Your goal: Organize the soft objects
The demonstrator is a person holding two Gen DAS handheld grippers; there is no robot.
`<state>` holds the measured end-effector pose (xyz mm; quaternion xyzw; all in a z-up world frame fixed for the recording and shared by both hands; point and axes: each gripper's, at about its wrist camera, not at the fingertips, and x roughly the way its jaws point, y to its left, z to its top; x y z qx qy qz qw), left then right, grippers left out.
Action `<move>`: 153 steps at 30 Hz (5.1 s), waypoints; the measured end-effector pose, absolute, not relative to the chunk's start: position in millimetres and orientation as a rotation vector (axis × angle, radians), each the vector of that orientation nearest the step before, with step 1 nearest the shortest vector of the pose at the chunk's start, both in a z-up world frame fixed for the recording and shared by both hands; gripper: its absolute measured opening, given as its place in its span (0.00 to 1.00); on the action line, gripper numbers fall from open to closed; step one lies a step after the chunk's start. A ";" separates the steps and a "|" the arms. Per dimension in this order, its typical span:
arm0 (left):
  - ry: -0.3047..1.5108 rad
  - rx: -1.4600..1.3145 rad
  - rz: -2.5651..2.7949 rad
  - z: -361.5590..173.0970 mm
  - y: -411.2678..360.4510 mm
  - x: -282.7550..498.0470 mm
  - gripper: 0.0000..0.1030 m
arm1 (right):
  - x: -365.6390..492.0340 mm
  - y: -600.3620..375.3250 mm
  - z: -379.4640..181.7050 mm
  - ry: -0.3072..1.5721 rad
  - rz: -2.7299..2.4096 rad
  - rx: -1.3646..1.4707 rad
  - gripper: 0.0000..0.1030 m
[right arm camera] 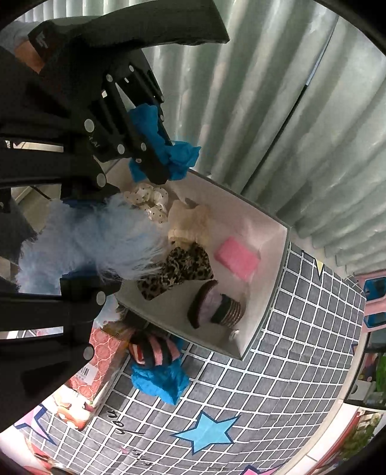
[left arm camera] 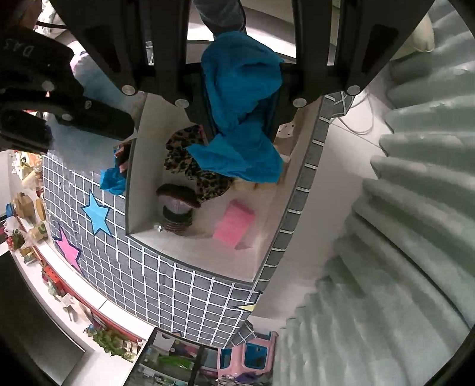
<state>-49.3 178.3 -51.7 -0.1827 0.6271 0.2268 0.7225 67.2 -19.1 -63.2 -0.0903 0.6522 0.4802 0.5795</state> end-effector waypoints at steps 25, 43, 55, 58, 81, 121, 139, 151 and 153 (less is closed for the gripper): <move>1.417 -0.406 0.512 -63.7 184.4 -48.4 0.33 | 74.6 -11.8 -72.0 1.552 1.133 -0.196 0.31; 1.423 -0.396 0.566 -74.7 185.7 -33.0 0.33 | 95.8 5.5 -78.2 1.538 1.118 -0.183 0.31; 1.437 -0.413 0.629 -93.5 188.9 -19.5 0.33 | 113.7 27.8 -91.7 1.547 1.116 -0.168 0.31; 1.438 -0.418 0.641 -96.6 189.2 -18.1 0.33 | 116.8 33.0 -95.3 1.546 1.124 -0.158 0.31; 1.486 -0.445 0.694 -126.8 191.6 -14.3 0.34 | 123.5 55.9 -115.0 1.535 1.132 -0.176 0.31; 1.391 -0.492 0.632 -103.0 175.7 4.9 1.00 | 172.9 14.8 -103.6 1.510 0.981 -0.147 0.99; 1.462 -0.427 0.538 -105.4 144.2 40.1 1.00 | 232.8 -72.4 -174.5 1.746 0.738 -0.138 0.99; 1.493 -0.411 0.570 -104.7 136.7 47.7 1.00 | 204.6 -45.7 -239.9 1.967 0.935 -0.219 0.99; 1.497 -0.407 0.573 -104.1 134.4 48.8 1.00 | 196.9 -36.5 -250.8 2.002 0.985 -0.277 0.99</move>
